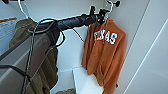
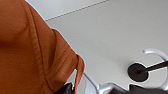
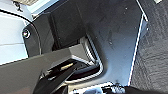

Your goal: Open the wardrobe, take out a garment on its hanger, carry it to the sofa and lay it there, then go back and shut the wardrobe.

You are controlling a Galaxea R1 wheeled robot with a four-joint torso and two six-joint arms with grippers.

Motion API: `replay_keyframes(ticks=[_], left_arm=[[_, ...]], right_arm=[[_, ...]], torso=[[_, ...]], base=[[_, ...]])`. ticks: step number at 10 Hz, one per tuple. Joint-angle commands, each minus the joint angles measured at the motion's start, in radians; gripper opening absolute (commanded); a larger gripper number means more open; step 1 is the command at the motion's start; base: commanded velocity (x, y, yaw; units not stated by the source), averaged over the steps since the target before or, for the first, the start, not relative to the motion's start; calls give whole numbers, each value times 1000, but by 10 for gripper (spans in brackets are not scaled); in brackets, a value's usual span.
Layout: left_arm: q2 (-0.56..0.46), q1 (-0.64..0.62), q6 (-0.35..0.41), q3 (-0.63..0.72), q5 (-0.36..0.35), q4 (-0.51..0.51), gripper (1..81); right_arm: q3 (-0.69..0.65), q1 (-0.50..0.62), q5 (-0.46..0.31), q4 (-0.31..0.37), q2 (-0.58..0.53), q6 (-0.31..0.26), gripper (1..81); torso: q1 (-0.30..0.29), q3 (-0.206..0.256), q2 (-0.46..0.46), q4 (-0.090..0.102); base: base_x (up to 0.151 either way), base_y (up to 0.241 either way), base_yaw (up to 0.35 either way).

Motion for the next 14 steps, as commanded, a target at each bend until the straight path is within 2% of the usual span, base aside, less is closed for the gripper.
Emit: replay_keyframes(ticks=[1, 2, 3, 4, 6, 7, 8, 10, 14], left_arm=[[47, -163, 6, -67, -62, 43, 811], [55, -158, 6, -67, -63, 43, 811], [56, -155, 6, -72, -63, 45, 811], [52, -155, 4, -79, -72, 43, 811], [49, -155, 6, -79, -106, 45, 811], [53, -153, 6, -79, -117, 52, 811], [59, -144, 6, -88, -149, 84, 811], [58, -103, 4, -119, -264, 150, 811], [82, -89, 2, -210, -370, 230, 811]], right_arm=[[2, 31, -63, 14, 4, 4, 811], [1, 32, -63, 14, 4, 4, 811], [2, 35, -63, 14, 4, 4, 811], [2, 35, -63, 14, 4, 4, 811], [2, 37, -65, 14, 4, 4, 811], [2, 37, -65, 14, 5, 4, 811], [2, 37, -65, 14, 5, 4, 811], [2, 37, -65, 14, 5, 4, 811], [-2, 32, -63, 14, 5, 4, 811]], torso=[[0, 0, 0, 0], [0, 0, 0, -28], [0, 0, 0, -88], [0, 0, 0, -13], [0, 0, 0, -51], [0, 0, 0, -58], [0, 0, 0, -56], [0, 0, 0, -56], [0, 0, 0, -56]], base=[[0, 0, 0], [0, 0, 0], [0, 0, 0], [0, 0, 0], [0, 0, 0], [0, 0, 0], [0, 0, 0], [0, 0, 0], [0, 0, 0]])
